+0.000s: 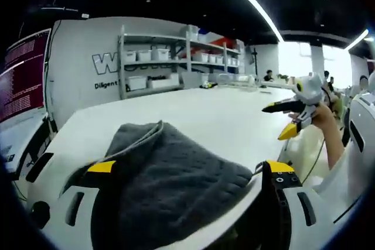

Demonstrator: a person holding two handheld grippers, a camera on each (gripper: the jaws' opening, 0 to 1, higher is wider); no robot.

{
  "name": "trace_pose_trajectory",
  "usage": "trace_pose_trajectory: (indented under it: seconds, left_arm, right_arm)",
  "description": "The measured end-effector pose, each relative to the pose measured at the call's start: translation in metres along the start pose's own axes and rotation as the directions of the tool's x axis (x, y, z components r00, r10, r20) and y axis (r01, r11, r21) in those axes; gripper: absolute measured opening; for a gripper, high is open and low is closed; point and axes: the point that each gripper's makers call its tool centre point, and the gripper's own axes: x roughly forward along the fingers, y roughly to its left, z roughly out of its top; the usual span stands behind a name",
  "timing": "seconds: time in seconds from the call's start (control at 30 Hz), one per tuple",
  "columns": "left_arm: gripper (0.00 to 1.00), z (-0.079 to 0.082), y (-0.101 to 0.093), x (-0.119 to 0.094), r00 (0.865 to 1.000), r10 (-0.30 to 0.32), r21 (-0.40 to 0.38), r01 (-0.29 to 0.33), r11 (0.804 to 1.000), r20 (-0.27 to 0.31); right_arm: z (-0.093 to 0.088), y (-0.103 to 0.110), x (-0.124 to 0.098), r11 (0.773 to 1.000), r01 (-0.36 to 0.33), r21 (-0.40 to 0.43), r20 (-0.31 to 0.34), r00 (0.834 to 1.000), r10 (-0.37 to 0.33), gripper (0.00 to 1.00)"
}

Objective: Open the folded towel by lifting each exposed corner and separating the folded layers until the towel lies flat within the target outline without major curled edges

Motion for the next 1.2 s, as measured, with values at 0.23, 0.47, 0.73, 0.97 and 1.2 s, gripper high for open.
trace_pose_trajectory:
  seconds: [0.23, 0.47, 0.73, 0.97, 1.2]
  left_arm:
    - [0.99, 0.006, 0.007, -0.023, 0.998, 0.048, -0.009, -0.048, 0.999, 0.042]
    - [0.99, 0.003, 0.022, -0.044, 0.992, 0.116, -0.019, -0.115, 0.993, 0.053]
    - [0.99, -0.001, 0.023, -0.043, 0.991, 0.123, -0.02, -0.123, 0.992, 0.043]
    - [0.99, -0.001, 0.023, -0.039, 0.993, 0.115, -0.016, -0.114, 0.993, 0.039]
    - [0.99, -0.003, 0.023, -0.036, 0.994, 0.109, -0.014, -0.109, 0.994, 0.028]
  right_arm:
    - [0.008, 0.106, 0.05, 0.949, -0.312, -0.054, -0.016, 0.95, 0.311, 0.92]
    - [0.017, 0.148, 0.075, 0.908, -0.417, -0.039, -0.02, 0.909, 0.416, 0.52]
    - [0.024, 0.142, 0.081, 0.897, -0.442, -0.014, 0.026, 0.896, 0.442, 0.02]
    - [0.019, 0.088, 0.078, 0.949, -0.312, 0.046, 0.04, 0.95, 0.31, 0.0]
    - [0.003, -0.003, 0.064, 0.992, -0.077, 0.102, 0.03, 0.997, 0.075, 0.0]
